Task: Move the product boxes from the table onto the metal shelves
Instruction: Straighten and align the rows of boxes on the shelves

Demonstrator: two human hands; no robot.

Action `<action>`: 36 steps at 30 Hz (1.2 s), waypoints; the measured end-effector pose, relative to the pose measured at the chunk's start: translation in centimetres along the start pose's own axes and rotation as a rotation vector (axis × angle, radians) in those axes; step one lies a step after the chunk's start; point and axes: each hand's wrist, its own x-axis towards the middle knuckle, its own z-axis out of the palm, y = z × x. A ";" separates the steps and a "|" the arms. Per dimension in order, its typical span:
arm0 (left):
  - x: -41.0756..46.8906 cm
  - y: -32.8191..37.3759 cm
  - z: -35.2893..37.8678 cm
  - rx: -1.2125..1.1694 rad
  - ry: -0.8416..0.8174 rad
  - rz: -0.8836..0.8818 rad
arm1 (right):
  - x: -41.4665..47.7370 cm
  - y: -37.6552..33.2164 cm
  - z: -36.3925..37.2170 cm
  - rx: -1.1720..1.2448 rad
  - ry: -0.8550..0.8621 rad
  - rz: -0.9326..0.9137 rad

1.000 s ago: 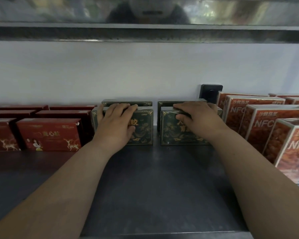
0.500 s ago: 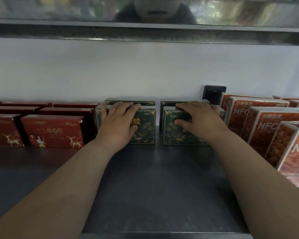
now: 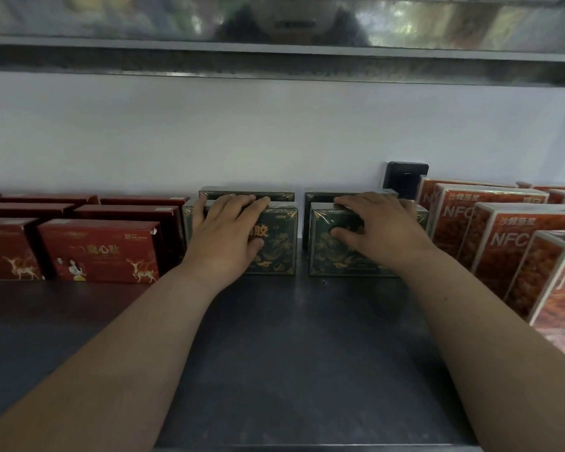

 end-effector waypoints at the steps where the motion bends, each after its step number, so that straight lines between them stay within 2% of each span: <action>1: 0.0 0.0 0.0 -0.002 -0.001 0.000 | 0.0 0.0 0.0 -0.005 -0.001 0.001; 21: 0.5 0.3 -0.4 0.006 -0.025 0.004 | -0.5 -1.1 -0.6 -0.108 -0.008 -0.012; 27: 0.6 1.0 -1.3 0.093 -0.114 -0.025 | -0.7 -1.4 -1.3 -0.126 -0.101 -0.035; 31: 2.4 2.2 -3.3 0.135 -0.154 -0.017 | -1.4 -0.4 -5.1 -0.111 -0.126 -0.072; 36: 6.3 7.0 -4.8 0.029 -0.184 0.087 | -1.8 3.8 -11.9 -0.174 -0.142 -0.136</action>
